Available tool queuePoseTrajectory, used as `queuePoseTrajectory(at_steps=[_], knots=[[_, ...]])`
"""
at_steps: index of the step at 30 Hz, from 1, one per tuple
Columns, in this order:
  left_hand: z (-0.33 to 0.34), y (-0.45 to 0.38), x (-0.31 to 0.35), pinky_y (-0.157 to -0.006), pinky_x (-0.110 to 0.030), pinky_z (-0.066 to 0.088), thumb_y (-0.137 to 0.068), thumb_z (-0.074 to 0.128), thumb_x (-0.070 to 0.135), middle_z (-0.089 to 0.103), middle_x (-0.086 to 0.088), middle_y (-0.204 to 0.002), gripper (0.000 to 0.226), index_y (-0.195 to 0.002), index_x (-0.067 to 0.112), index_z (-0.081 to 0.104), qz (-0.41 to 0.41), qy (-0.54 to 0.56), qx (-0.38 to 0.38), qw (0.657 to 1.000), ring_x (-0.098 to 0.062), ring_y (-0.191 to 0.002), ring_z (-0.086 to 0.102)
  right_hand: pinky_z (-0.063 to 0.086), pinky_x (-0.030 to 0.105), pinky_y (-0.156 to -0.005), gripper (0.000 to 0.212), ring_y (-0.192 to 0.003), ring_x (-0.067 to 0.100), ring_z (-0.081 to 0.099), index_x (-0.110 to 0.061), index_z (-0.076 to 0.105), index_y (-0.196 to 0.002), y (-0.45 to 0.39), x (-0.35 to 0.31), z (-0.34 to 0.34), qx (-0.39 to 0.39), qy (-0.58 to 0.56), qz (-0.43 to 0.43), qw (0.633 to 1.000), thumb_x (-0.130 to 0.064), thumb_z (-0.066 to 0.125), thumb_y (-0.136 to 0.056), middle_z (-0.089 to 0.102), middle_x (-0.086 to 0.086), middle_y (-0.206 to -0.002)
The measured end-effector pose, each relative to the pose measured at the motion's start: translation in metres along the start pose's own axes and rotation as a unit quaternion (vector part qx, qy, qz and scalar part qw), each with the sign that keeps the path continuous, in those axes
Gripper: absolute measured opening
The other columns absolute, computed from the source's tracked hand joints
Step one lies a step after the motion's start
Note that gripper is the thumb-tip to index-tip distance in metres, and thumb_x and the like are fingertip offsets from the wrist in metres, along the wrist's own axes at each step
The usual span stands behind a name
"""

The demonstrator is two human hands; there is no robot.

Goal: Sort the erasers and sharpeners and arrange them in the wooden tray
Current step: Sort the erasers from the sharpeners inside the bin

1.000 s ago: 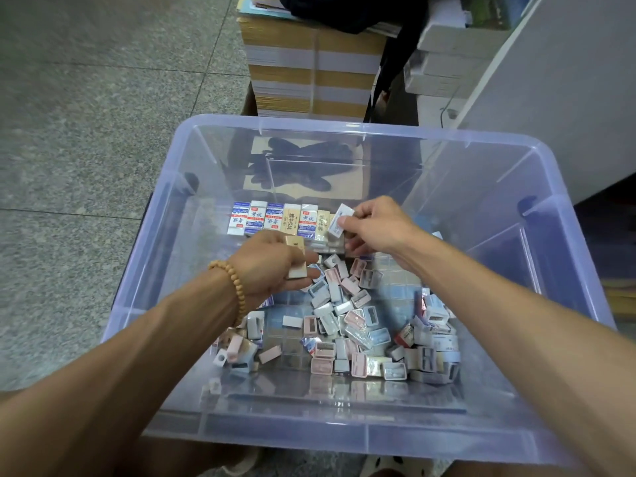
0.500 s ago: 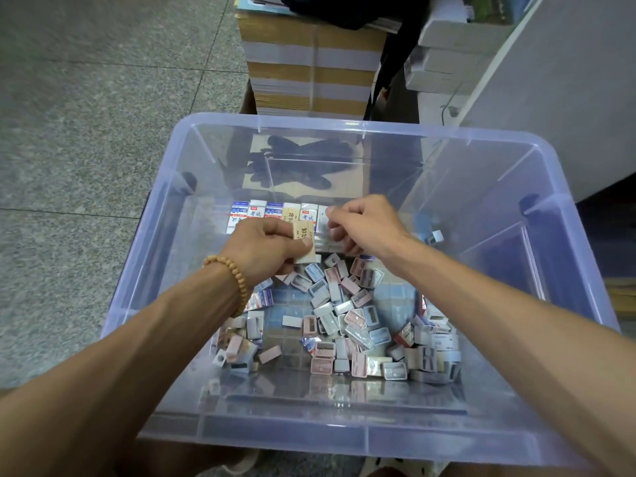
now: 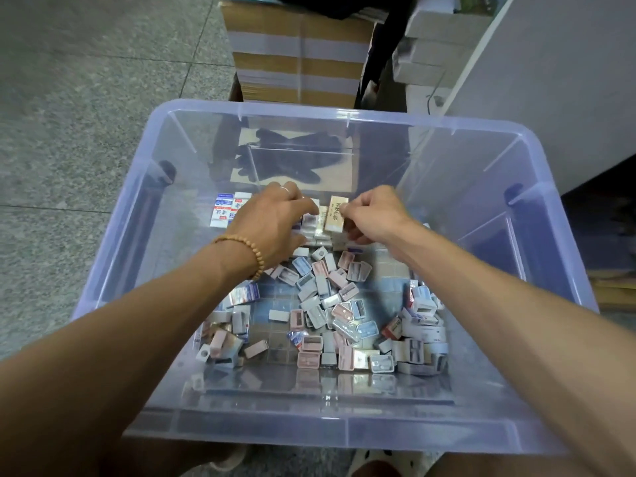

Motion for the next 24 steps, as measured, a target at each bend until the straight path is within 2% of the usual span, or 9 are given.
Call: queuePoseTrajectory(at_steps=[2,5,8,10,13,16,19,21,24], knots=[[0.003,-0.002,-0.005,-0.088,-0.039,0.044,-0.088,0.068,0.018,0.059,-0.004,-0.115,0.032,-0.12,0.02,0.064,0.035,-0.036,0.001,0.999,-0.026,-0.106,0.049,0.061,0.041,-0.075,0.028,-0.062,0.019,0.071,-0.007,0.072,-0.067,-0.004,0.0,0.014,0.013,0.002,-0.009,1.0,-0.02,0.07,-0.092,0.07,0.004,-0.061],[0.005,-0.002,-0.01,-0.082,-0.039,0.043,-0.088,0.066,0.013,0.062,-0.007,-0.111,0.029,-0.117,0.017,0.067,0.061,-0.045,0.02,0.997,-0.029,-0.103,0.05,0.061,0.044,-0.078,0.026,-0.068,0.022,0.073,-0.009,0.073,-0.065,-0.005,0.0,0.02,0.053,0.012,-0.032,0.998,-0.019,0.074,-0.089,0.072,0.004,-0.064],[0.007,0.0,-0.012,-0.08,-0.041,0.046,-0.088,0.066,0.013,0.063,-0.007,-0.11,0.028,-0.116,0.016,0.068,0.06,-0.047,0.033,0.996,-0.029,-0.105,0.05,0.056,0.032,-0.08,0.004,-0.077,0.014,0.067,-0.017,0.073,-0.087,0.009,0.001,0.013,0.057,0.084,-0.126,0.987,-0.015,0.074,-0.084,0.071,-0.006,-0.075],[0.008,0.001,-0.012,-0.079,-0.042,0.048,-0.088,0.066,0.013,0.063,-0.006,-0.111,0.028,-0.116,0.017,0.068,0.058,-0.044,0.038,0.997,-0.03,-0.106,0.05,0.048,0.026,-0.079,0.029,-0.083,0.013,0.06,-0.018,0.069,-0.109,0.02,0.002,0.013,0.009,0.182,-0.205,0.962,-0.013,0.076,-0.081,0.065,-0.009,-0.089],[0.008,0.0,-0.013,-0.08,-0.043,0.049,-0.09,0.065,0.016,0.062,-0.004,-0.113,0.029,-0.118,0.02,0.066,0.047,-0.048,0.027,0.997,-0.029,-0.107,0.047,0.035,0.024,-0.074,0.024,-0.087,0.016,0.053,-0.015,0.07,-0.106,0.019,0.001,0.02,0.024,0.286,-0.275,0.918,-0.012,0.073,-0.083,0.056,-0.005,-0.091],[0.008,0.0,-0.018,-0.082,-0.046,0.049,-0.089,0.066,0.019,0.062,-0.002,-0.113,0.028,-0.117,0.022,0.066,0.033,-0.038,0.026,0.998,-0.029,-0.103,0.046,0.027,0.017,-0.066,0.019,-0.083,0.012,0.045,-0.011,0.07,-0.104,0.016,0.0,0.024,0.042,0.306,-0.3,0.902,-0.012,0.073,-0.085,0.053,-0.005,-0.089],[0.009,0.0,-0.02,-0.082,-0.047,0.049,-0.088,0.067,0.02,0.062,-0.003,-0.111,0.027,-0.115,0.022,0.067,0.026,-0.037,0.027,0.999,-0.029,-0.102,0.047,0.027,0.007,-0.061,0.016,-0.081,0.012,0.043,-0.009,0.07,-0.102,0.018,0.002,0.022,0.039,0.311,-0.326,0.892,-0.014,0.074,-0.087,0.051,-0.005,-0.087],[0.008,0.0,-0.019,-0.083,-0.047,0.049,-0.089,0.066,0.021,0.062,-0.002,-0.112,0.028,-0.117,0.023,0.066,0.02,-0.045,0.019,0.999,-0.028,-0.103,0.046,0.025,0.016,-0.061,0.017,-0.082,0.012,0.043,-0.01,0.07,-0.102,0.019,0.001,0.022,0.042,0.326,-0.327,0.886,-0.017,0.074,-0.087,0.051,-0.005,-0.088],[0.007,0.001,-0.016,-0.087,-0.045,0.049,-0.091,0.064,0.023,0.06,-0.002,-0.116,0.031,-0.122,0.025,0.063,0.007,-0.054,0.002,0.999,-0.027,-0.106,0.045,0.036,0.026,-0.073,0.02,-0.085,0.012,0.045,-0.014,0.07,-0.107,0.017,-0.001,0.02,0.03,0.35,-0.323,0.879,-0.016,0.071,-0.088,0.051,-0.006,-0.09]])
Point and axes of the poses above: each hand's wrist, its own y-axis away from the middle knuckle, its own z-axis out of the palm, x = y × z, the point moved 2 cm from there along -y, towards the middle knuckle
